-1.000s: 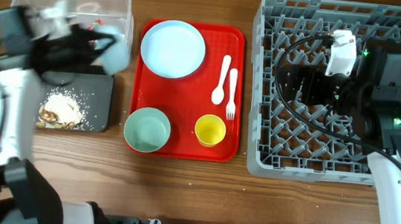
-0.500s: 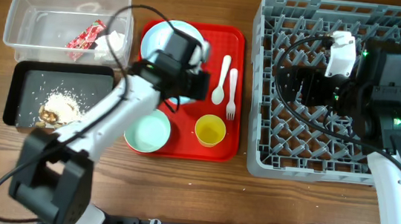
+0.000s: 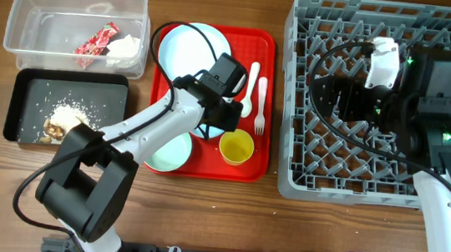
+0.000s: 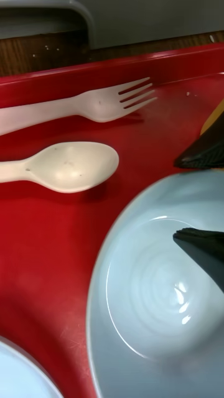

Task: Sort waste into correct bins and load items into the dishwasher rack
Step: 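Return the empty blue bowl onto the red tray with the left gripper, then grasp the yellow cup with the left gripper and lift it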

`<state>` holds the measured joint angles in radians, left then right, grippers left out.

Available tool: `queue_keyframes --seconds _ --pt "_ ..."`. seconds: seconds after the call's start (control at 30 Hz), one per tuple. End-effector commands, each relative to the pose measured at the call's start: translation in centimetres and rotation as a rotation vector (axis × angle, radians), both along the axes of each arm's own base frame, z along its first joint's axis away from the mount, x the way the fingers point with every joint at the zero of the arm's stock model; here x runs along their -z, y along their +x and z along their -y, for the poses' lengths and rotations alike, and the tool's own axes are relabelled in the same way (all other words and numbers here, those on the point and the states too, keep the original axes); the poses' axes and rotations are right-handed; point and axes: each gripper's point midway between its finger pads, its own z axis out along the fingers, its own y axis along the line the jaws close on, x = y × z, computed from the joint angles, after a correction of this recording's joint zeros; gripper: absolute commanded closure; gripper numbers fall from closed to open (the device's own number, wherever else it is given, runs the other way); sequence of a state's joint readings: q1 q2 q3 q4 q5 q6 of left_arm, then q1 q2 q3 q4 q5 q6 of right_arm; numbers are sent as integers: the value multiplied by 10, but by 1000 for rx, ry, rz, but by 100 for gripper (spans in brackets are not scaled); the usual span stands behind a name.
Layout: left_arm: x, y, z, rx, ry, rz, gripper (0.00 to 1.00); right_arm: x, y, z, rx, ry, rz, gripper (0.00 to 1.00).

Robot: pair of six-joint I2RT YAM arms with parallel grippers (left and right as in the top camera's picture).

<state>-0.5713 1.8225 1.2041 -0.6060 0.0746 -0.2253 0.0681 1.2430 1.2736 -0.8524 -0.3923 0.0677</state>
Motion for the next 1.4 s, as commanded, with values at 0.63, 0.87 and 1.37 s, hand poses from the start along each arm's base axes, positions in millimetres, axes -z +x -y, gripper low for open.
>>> queue_keyframes --seconds 0.63,0.87,1.37 --pt "-126 -6 3 -53 -149 120 41 1 -2 -2 -1 24 -28 0" --pt "-136 -31 3 -65 -198 43 49 1 -2 -3 -6 27 -29 0" --pt "-56 -65 10 -169 -35 -217 60 1 -2 -3 -6 27 -25 0"
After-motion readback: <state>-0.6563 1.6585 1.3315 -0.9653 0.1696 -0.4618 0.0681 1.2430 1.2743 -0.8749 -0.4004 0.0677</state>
